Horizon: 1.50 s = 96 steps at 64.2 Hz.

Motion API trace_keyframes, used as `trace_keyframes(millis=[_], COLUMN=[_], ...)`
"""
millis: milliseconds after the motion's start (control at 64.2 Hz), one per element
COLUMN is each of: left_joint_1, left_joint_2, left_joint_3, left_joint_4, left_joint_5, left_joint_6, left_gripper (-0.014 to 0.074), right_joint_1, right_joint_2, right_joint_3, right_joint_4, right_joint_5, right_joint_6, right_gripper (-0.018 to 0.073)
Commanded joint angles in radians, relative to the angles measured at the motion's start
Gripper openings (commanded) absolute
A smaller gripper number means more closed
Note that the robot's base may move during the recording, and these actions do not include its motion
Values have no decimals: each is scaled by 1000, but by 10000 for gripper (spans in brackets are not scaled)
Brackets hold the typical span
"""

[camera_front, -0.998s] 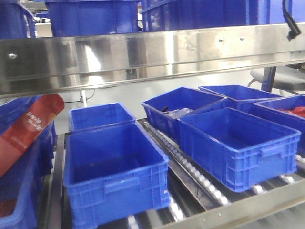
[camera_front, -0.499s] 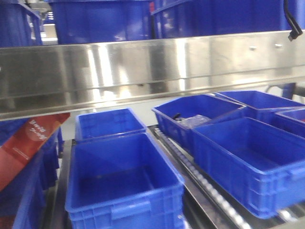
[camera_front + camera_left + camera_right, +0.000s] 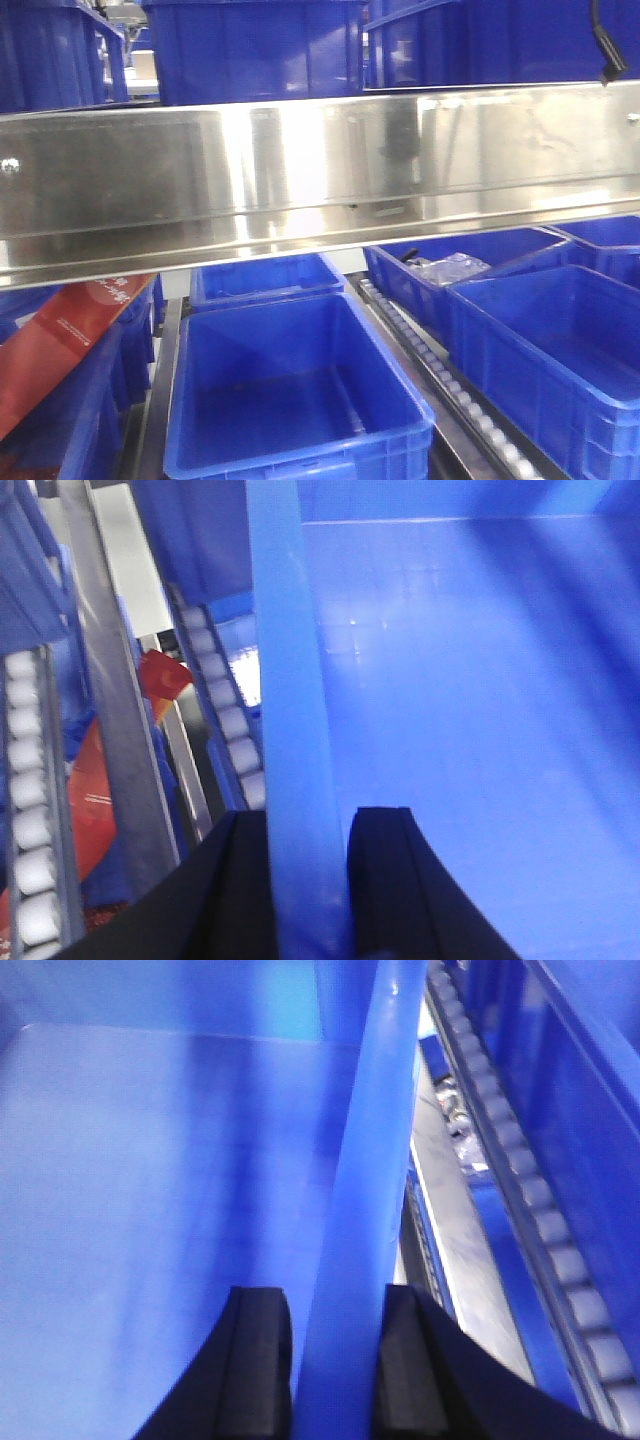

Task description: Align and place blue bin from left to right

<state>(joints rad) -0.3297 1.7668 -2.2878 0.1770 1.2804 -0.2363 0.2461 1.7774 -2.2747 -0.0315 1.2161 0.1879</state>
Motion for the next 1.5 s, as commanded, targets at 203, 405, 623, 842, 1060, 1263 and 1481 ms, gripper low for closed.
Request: trace_keyframes(millis=[203, 405, 623, 842, 1060, 1263, 1481], left_joint_1=[-6, -6, -6, -6, -6, -6, -6], left_joint_2=[-23, -23, -23, -23, -23, -23, -23], left_joint_3=[-19, -19, -19, -19, -19, -19, -19], left_joint_4=[-9, -9, -9, -9, -9, -15, -15], left_joint_5=[-77, -77, -77, -77, -77, -77, -77], left_joint_6=[15, 15, 15, 15, 15, 15, 15], left_gripper=[-8, -8, -8, -8, -8, -8, -8], right_joint_1=[7, 7, 7, 7, 7, 7, 7], right_joint_2=[-25, -25, -25, -25, -25, -25, -25], right_joint_3=[-20, -20, -20, -20, -20, -20, -20], right_joint_4=[-1, -1, -1, -1, -1, -1, 2], right_joint_5=[-152, -152, -152, -152, -152, -152, -147], right_joint_6=[-40, -40, -40, -40, -40, -40, -40], right_gripper=[-78, -78, -78, -78, -78, -78, -78])
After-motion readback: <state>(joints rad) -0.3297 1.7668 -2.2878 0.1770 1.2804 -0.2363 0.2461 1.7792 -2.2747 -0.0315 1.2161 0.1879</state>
